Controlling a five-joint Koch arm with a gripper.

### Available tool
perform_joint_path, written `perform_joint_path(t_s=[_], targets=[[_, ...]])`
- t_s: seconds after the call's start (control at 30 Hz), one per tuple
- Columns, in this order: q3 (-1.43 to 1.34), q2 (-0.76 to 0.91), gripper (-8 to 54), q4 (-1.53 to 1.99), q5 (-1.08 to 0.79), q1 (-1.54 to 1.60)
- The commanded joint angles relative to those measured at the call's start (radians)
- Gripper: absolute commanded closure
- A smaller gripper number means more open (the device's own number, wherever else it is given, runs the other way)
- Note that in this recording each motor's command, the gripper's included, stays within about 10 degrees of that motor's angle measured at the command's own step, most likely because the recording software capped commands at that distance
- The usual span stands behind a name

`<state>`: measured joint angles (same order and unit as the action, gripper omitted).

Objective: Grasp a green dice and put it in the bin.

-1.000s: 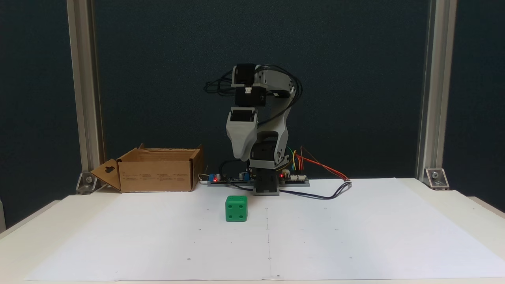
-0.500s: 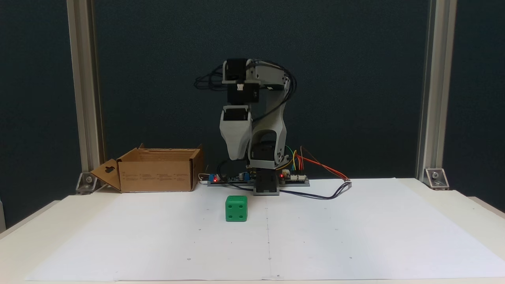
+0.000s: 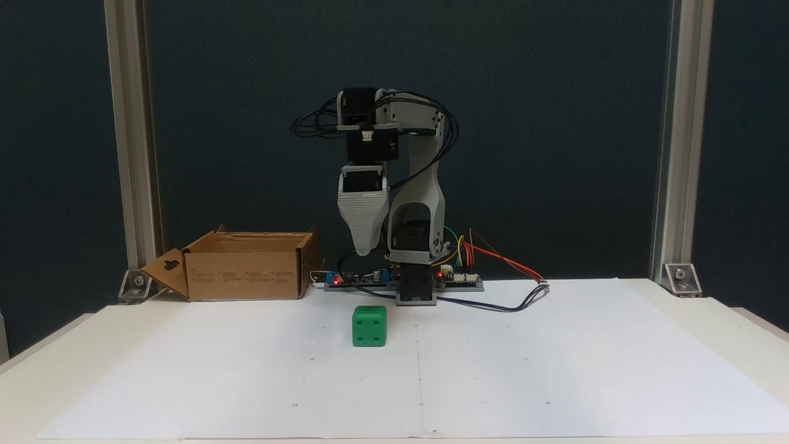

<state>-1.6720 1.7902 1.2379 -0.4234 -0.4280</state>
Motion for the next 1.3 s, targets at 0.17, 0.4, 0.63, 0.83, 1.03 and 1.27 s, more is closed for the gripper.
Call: perform_joint_path(t_s=[0.17,0.4,0.63,0.83,1.03,1.27], targets=[[0.063,-0.005,0.6,-0.006,0.114,0.048],[0.061,-0.038,0.7,-0.028,0.17,0.055],[0.008,-0.044,0.6,-0.061,0.17,0.071],[-0.141,-0.046,0.6,-0.192,0.164,0.069],[-0.258,-0.046,0.7,-0.275,0.164,0.071],[-0.308,-0.046,0.7,-0.339,0.166,0.067]])
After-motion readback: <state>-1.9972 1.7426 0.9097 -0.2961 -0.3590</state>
